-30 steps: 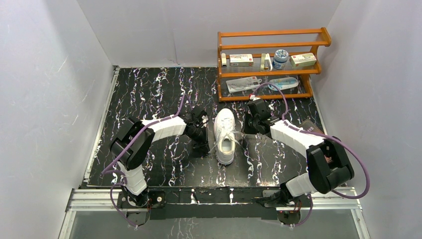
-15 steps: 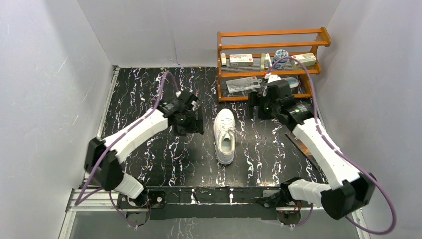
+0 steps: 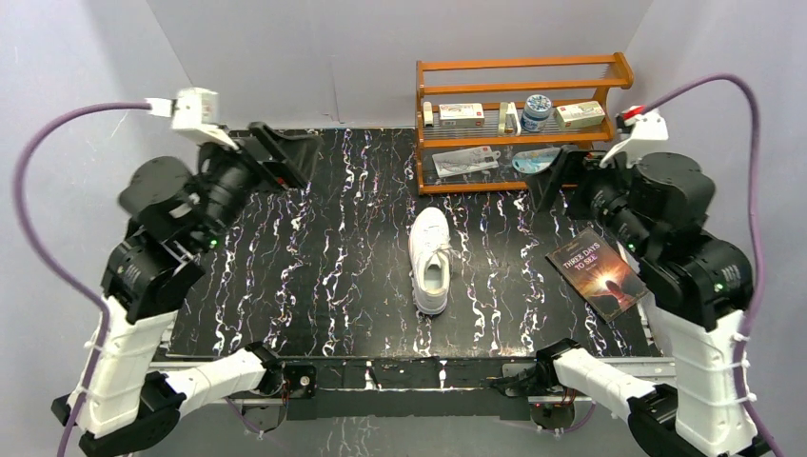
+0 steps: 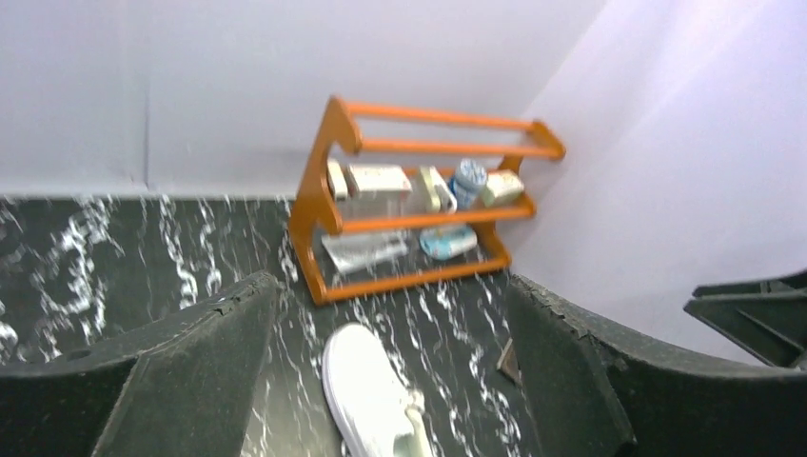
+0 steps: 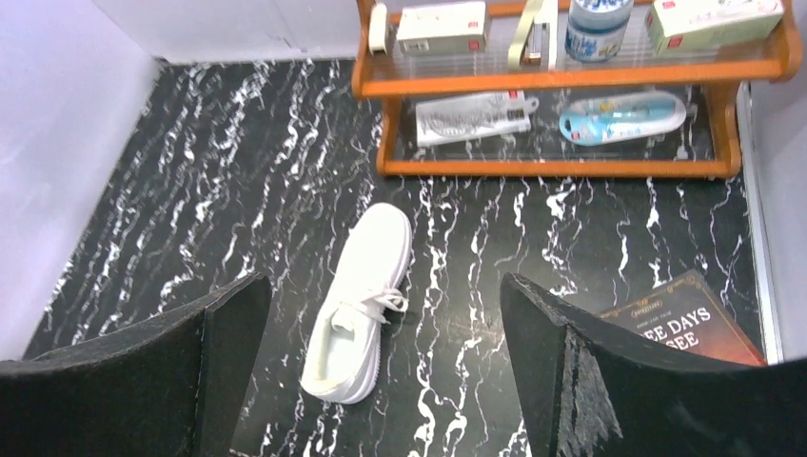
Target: Tie the shoes
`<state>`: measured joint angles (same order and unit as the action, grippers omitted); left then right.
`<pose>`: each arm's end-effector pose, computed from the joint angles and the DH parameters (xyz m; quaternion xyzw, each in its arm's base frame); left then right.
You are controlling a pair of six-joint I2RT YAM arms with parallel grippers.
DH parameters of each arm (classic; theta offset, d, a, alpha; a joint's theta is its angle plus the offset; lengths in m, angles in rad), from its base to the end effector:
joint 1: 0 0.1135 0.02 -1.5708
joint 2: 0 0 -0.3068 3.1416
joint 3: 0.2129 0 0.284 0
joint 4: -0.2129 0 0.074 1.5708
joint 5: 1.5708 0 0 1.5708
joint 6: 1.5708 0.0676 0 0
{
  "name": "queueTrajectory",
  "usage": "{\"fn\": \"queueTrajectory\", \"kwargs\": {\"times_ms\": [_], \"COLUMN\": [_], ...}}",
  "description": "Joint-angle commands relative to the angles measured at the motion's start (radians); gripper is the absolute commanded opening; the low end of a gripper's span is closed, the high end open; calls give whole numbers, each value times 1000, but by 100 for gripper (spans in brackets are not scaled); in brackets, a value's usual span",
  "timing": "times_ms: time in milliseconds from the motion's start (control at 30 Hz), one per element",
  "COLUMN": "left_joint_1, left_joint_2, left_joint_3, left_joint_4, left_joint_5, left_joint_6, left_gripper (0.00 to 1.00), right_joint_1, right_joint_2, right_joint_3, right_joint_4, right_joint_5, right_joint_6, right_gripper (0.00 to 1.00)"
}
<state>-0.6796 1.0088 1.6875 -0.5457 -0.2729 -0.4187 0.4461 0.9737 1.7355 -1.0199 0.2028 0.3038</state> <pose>0.1458 -0.0944 0.6125 -0.0166 0.6602 -0.3127 0.6827 0.1344 0.0492 0.5664 0.0056 0.7906 0.1477 0.5943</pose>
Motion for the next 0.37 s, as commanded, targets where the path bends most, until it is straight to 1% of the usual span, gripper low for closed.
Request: {"fn": "queueTrajectory", "kwargs": {"times_ms": [0,167,333], "left_joint_1": [6,5,5], "left_joint_2": [27,13,-2], "left_joint_3": [59,63,46], "left_joint_4": [39,-1,-8], "left_joint_5": [-73,-119,-120], "left_joint_6": [142,143,135], "left_gripper": [87,87,86], "right_joint_1": [0,0,0], "right_joint_2": [20,38,55], "right_joint_3": [95,124,130], "right_joint_4": [-19,-4,8], "right_joint_5": [-9,-27,-27], "right_joint_6": [4,3,-18], "right_gripper": [98,99,98]}}
